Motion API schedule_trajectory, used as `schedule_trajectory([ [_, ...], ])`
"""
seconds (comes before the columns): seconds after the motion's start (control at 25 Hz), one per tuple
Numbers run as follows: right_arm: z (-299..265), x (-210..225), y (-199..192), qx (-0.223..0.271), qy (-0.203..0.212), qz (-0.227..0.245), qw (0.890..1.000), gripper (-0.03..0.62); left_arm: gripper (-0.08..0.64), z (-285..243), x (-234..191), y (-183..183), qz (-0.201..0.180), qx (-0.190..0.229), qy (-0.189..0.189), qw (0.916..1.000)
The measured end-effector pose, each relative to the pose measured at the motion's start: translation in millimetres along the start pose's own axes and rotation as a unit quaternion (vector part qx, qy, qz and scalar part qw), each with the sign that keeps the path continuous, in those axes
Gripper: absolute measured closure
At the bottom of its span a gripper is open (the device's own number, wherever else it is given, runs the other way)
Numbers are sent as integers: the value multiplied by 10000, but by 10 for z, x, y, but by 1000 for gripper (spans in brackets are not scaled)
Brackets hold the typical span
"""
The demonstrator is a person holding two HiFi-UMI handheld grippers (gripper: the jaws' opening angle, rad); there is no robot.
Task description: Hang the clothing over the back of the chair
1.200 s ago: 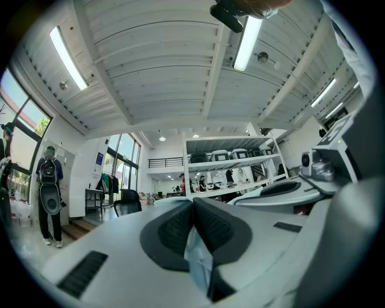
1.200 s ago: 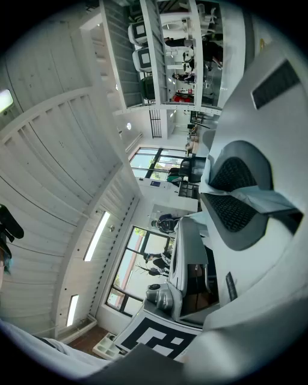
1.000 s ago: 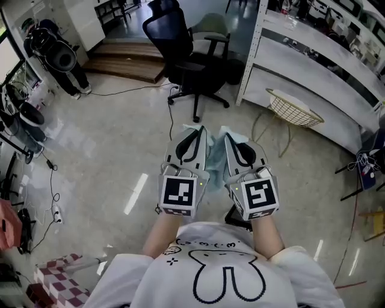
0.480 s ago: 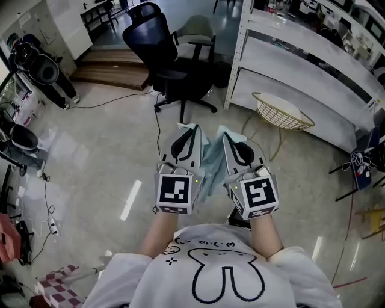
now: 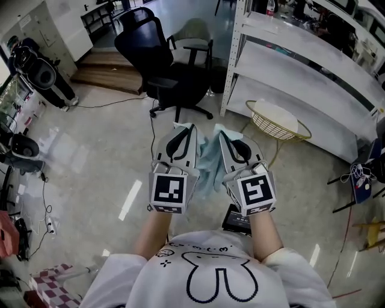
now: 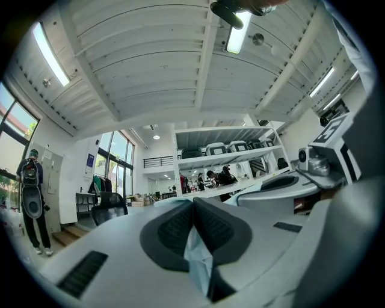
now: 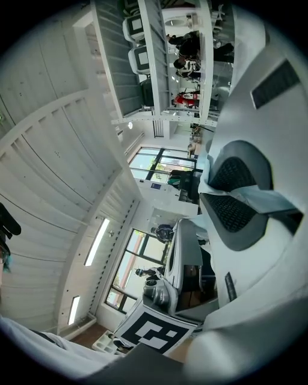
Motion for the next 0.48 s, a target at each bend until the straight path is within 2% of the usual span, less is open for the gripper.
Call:
schedule_trajectory([
  [0.48, 295, 1120, -218, 22, 304, 13, 9995, 577, 532, -765, 863, 76, -119, -24, 309, 9994],
])
Point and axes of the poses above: the fingertips, and each gripper's own axes: z backward along the fingers, x to its right, y out of its top, the point moved 7 cm from there along z, backward along the fingers, and after that the axes turned 10 degrees about y, right-handed, at the moved point
